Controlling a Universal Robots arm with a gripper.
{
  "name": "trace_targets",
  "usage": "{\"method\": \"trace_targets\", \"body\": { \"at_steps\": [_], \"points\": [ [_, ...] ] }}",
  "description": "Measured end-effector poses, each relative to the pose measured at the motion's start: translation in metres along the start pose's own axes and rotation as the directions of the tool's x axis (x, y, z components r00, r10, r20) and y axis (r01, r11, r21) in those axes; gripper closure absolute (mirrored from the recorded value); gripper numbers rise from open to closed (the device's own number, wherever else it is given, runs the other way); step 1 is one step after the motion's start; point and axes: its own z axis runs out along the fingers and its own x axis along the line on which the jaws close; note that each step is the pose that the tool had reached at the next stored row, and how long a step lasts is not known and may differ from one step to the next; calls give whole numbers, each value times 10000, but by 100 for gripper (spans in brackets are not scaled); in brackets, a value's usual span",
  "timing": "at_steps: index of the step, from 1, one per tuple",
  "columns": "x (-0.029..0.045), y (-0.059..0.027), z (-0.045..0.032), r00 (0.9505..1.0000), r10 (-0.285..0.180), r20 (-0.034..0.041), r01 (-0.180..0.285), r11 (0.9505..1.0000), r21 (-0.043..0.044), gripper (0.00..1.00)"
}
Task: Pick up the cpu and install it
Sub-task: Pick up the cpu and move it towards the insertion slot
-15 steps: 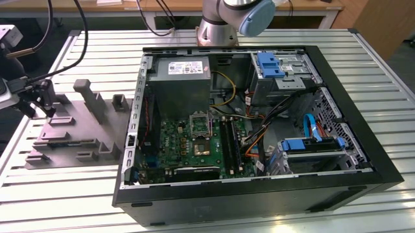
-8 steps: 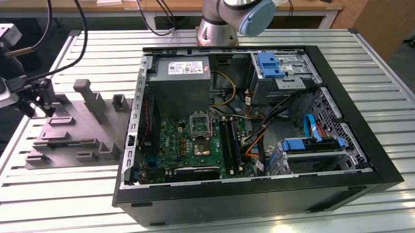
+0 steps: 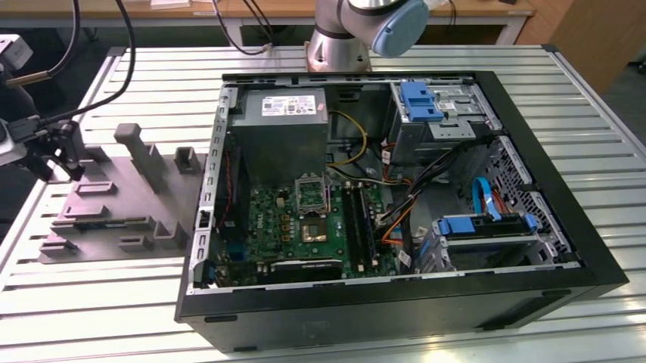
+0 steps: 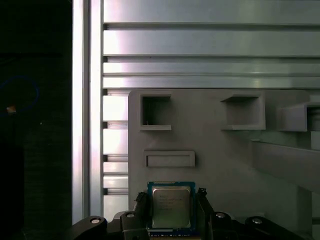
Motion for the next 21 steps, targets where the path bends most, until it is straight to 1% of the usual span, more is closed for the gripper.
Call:
{"method": "trace_targets", "body": {
  "at_steps": [21],
  "points": [
    [-2,2,-88,10000,0,1,0,10000,0,53]
  ]
}}
